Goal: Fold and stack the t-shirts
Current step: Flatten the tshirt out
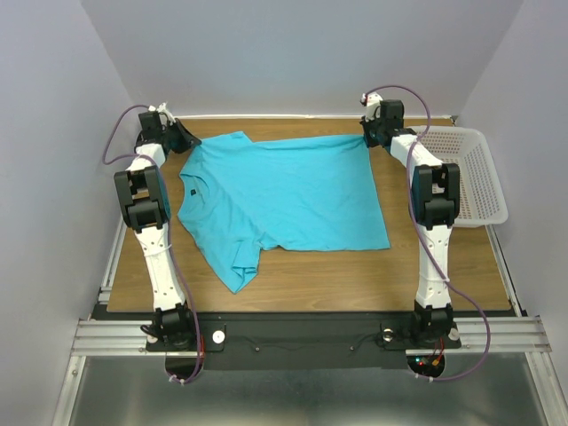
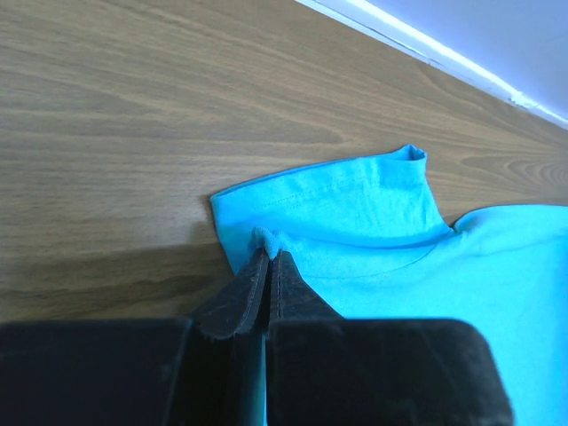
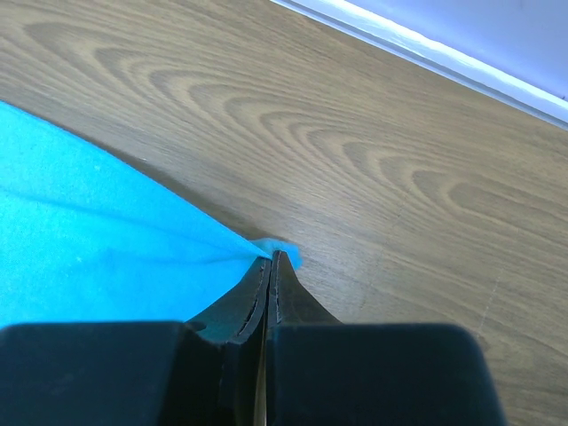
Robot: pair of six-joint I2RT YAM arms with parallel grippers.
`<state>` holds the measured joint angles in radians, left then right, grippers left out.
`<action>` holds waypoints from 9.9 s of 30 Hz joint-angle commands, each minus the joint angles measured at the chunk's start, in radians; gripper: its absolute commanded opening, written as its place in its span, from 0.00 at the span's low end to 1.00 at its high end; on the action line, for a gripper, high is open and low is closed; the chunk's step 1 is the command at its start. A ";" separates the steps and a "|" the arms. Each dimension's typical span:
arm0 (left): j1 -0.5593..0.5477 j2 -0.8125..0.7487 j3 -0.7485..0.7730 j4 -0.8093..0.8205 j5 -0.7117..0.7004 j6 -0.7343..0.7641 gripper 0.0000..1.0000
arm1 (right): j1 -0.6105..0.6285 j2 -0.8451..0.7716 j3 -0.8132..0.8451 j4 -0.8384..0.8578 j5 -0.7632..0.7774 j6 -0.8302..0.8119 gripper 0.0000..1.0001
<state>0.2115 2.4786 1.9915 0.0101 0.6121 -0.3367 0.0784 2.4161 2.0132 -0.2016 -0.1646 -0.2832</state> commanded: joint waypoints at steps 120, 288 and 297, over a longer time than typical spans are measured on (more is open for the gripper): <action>0.146 -1.225 -0.554 0.845 -0.199 -0.699 0.00 | -0.100 -0.732 0.482 -0.183 -0.025 0.225 0.01; 0.026 -0.195 -0.318 0.582 0.012 -0.013 0.05 | -0.081 -0.078 -0.133 0.275 -0.285 0.263 0.01; 0.012 -0.207 -0.278 0.464 -0.081 0.232 0.05 | -0.080 -0.069 -0.117 0.271 -0.293 0.262 0.01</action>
<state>0.2302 2.2925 1.6466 0.4961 0.5701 -0.2562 -0.0029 2.3516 1.8446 0.0521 -0.4522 -0.0219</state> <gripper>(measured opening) 0.052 0.012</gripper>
